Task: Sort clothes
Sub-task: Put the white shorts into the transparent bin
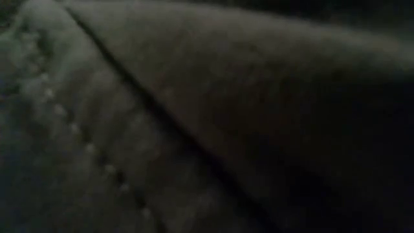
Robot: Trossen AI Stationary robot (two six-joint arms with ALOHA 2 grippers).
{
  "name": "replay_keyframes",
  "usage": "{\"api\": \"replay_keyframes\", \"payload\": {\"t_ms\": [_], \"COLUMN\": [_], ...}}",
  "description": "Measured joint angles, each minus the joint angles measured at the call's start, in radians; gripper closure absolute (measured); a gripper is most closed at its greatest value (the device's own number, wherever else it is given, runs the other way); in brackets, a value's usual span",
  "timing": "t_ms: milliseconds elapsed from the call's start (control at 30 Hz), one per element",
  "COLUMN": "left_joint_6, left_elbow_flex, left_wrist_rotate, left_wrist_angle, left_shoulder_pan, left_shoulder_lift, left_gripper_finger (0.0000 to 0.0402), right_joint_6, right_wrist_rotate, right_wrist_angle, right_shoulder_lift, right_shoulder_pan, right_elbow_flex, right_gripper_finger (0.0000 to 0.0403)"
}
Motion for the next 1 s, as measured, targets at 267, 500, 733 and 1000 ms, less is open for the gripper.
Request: {"api": "replay_keyframes", "payload": {"t_ms": [267, 500, 733, 1000], "left_joint_6": [-0.044, -0.068, -0.073, -0.077], "left_elbow_flex": [0.000, 0.000, 0.000, 0.000], "left_wrist_rotate": [0.000, -0.001, -0.009, -0.011], "left_wrist_angle": [-0.064, -0.079, -0.090, -0.114], "left_shoulder_pan": [0.000, 0.000, 0.000, 0.000], "left_shoulder_lift": [0.000, -0.012, -0.028, -0.036], "left_gripper_finger": [0.0118, 0.0118, 0.0118, 0.0118], "right_joint_6": [-0.288, -0.551, -0.630, -0.559], "right_wrist_rotate": [0.081, 0.073, 0.045, 0.050], "right_wrist_angle": [-0.092, -0.075, 0.065, 0.216], "right_shoulder_lift": [0.026, 0.087, 0.051, -0.033], "right_shoulder_pan": [-0.432, -0.788, -0.884, -0.881], "right_elbow_flex": [-0.010, -0.102, -0.265, -0.521], "right_gripper_finger": [0.0394, 0.0365, 0.0260, 0.0150]}}
